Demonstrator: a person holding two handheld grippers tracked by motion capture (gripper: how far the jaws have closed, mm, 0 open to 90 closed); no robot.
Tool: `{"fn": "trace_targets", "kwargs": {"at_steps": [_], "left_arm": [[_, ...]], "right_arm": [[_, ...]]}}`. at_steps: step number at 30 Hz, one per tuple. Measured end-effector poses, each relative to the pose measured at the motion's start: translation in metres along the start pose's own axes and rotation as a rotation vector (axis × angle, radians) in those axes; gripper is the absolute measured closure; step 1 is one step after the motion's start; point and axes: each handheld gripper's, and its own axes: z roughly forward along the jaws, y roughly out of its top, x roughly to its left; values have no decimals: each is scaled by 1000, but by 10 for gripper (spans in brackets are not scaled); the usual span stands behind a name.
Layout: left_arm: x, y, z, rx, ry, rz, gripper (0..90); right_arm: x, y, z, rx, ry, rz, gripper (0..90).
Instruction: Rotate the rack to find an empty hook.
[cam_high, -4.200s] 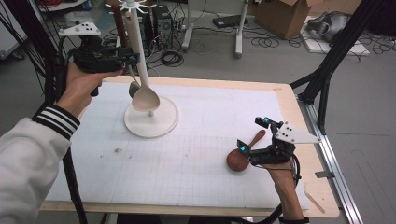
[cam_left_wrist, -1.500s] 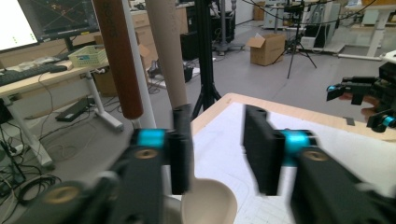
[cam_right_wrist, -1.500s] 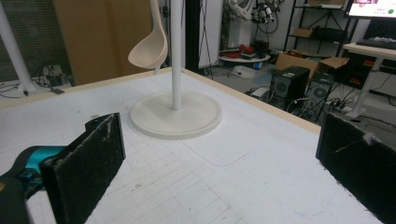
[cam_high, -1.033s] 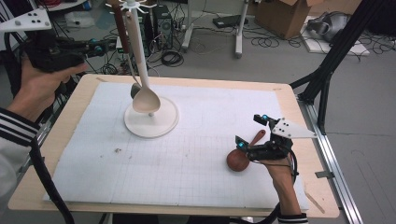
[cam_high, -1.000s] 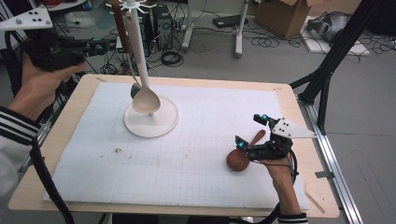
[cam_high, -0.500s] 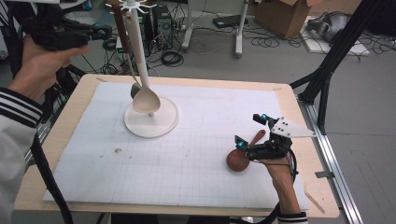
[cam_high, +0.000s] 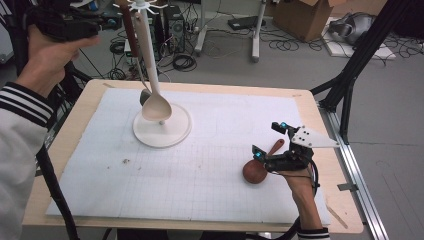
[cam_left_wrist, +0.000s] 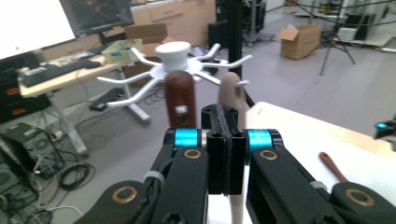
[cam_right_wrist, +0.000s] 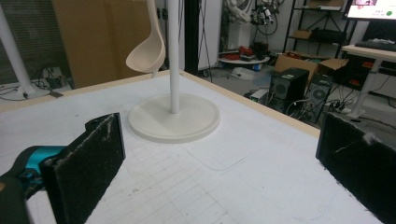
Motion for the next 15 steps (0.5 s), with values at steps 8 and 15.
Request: {"fn": "trace_targets", "kwargs": {"at_steps": [8, 15], "left_arm": [[3, -1, 4, 1, 36, -2, 900], [5, -2, 3, 5, 40, -7, 900]], "right_arm": [[-2, -1, -1, 3, -2, 1, 4], [-2, -1, 0, 1, -1, -3, 4]]}}
